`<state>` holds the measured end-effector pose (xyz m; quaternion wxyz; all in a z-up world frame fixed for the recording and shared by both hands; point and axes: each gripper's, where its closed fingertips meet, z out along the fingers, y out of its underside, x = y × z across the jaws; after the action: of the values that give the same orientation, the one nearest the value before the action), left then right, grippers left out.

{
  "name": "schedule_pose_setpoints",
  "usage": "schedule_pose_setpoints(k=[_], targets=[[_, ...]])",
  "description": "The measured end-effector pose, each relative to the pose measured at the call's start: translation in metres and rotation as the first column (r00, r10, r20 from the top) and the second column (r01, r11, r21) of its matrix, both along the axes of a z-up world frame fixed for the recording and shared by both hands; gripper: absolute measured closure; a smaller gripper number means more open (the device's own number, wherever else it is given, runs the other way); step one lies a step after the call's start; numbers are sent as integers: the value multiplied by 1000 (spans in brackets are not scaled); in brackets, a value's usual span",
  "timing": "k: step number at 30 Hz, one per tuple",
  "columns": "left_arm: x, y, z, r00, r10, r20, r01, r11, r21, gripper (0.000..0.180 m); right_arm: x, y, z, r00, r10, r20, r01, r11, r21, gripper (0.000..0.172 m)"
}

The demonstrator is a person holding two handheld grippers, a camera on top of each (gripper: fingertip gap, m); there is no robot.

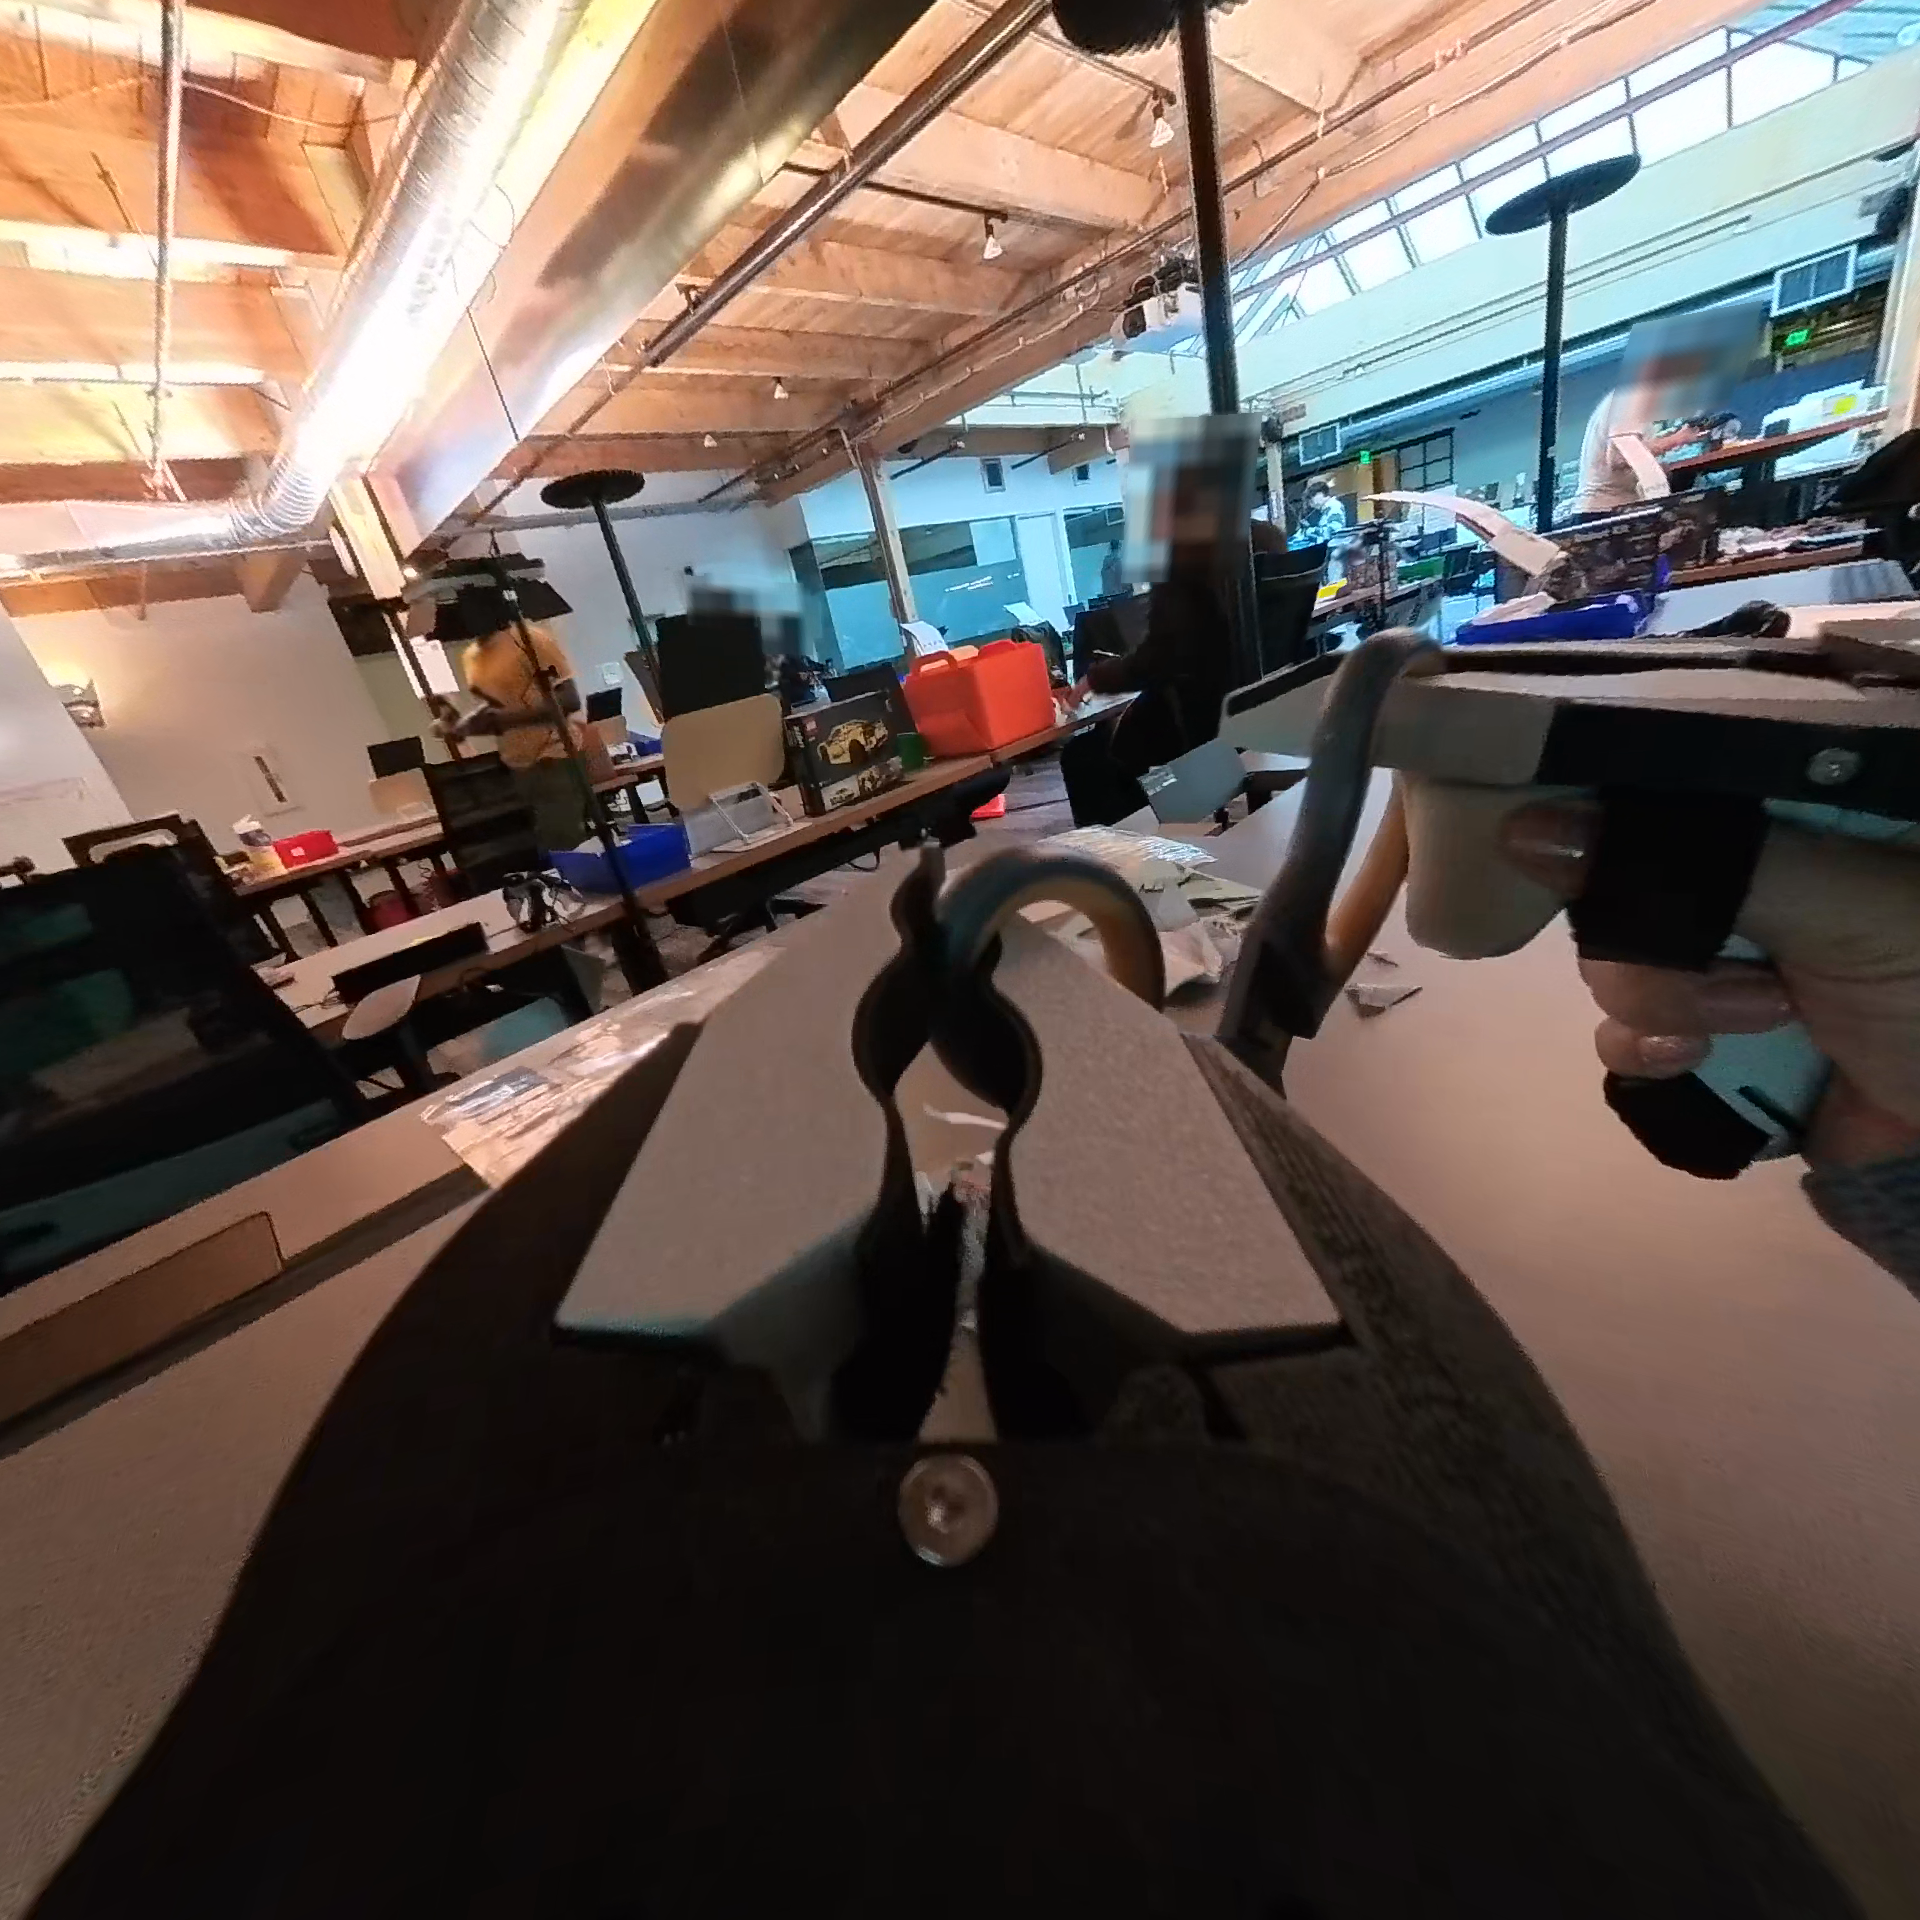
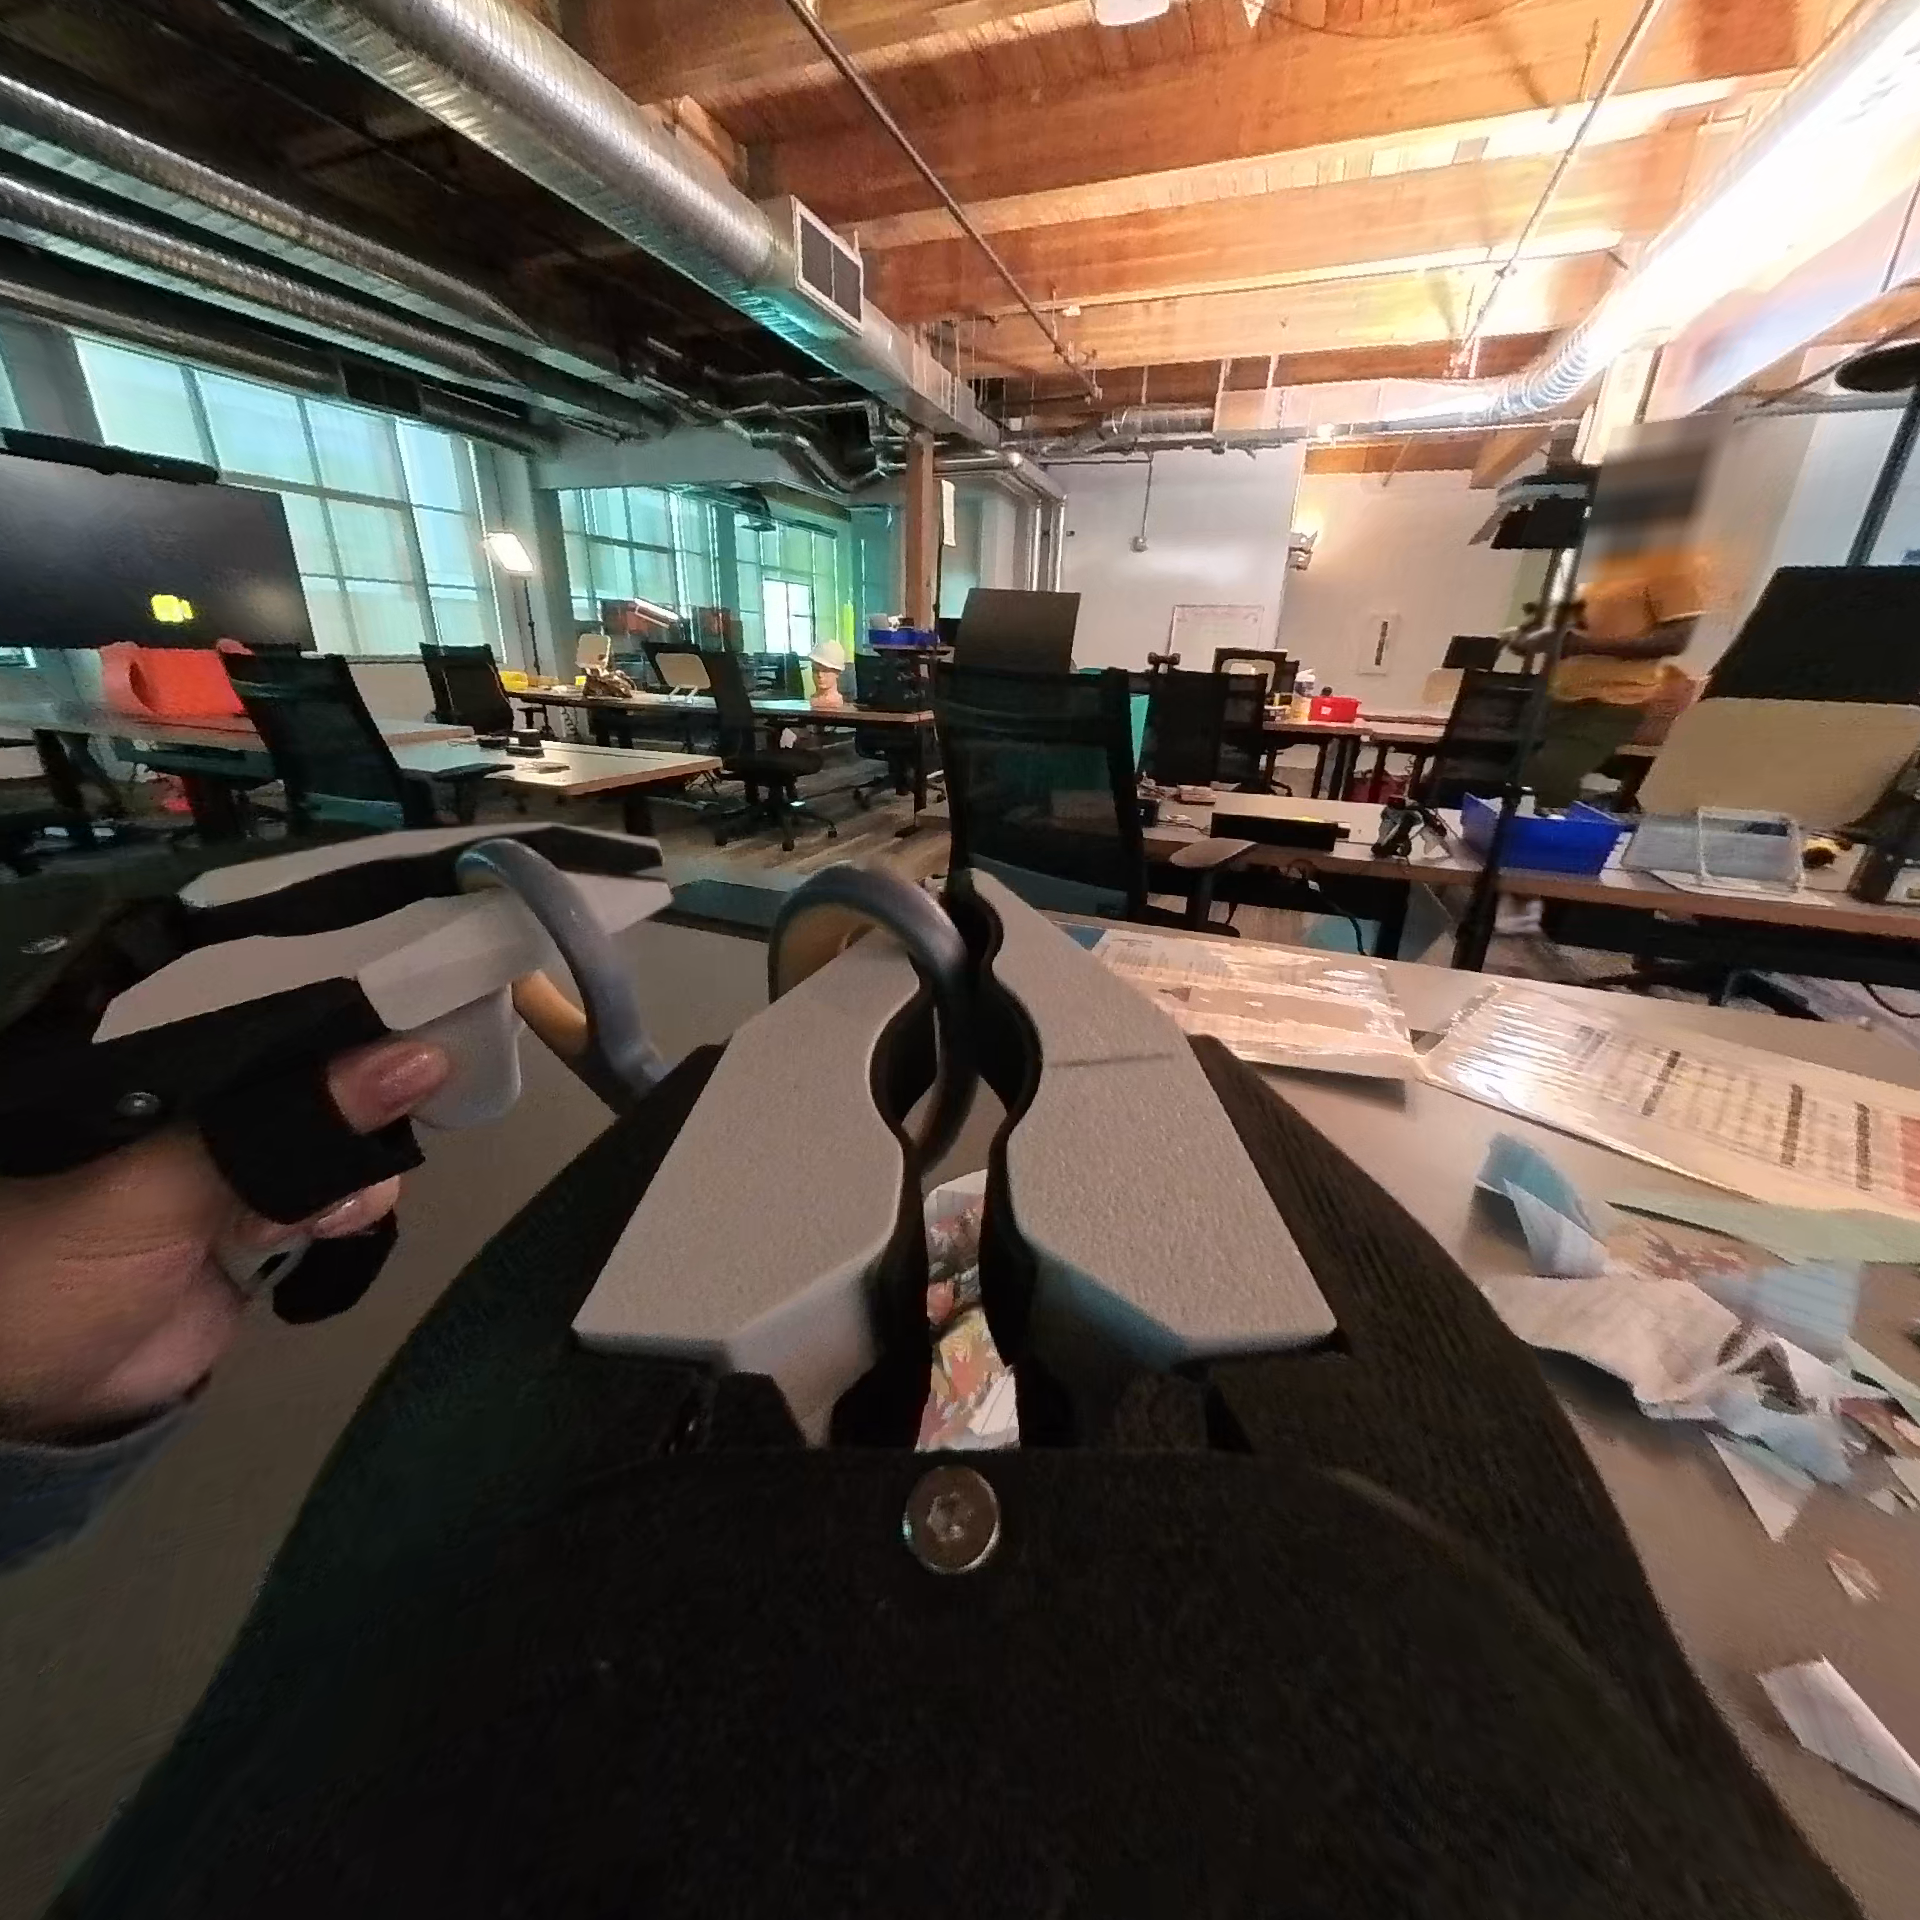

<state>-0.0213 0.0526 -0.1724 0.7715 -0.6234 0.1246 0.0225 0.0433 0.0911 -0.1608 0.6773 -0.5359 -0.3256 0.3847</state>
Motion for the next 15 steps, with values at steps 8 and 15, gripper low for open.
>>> schedule_pose_setpoints(k=[8, 15], targets=[[7, 5, 7, 1000, -18, 18, 17, 999, 43, 180, -20, -9, 5, 1000, -23, 8, 22, 998, 61, 172], [16, 3, 22, 999, -3, 49, -2, 994, 106, 180, -28, -21, 18, 998, -50, -23, 52, 995, 89, 172]])
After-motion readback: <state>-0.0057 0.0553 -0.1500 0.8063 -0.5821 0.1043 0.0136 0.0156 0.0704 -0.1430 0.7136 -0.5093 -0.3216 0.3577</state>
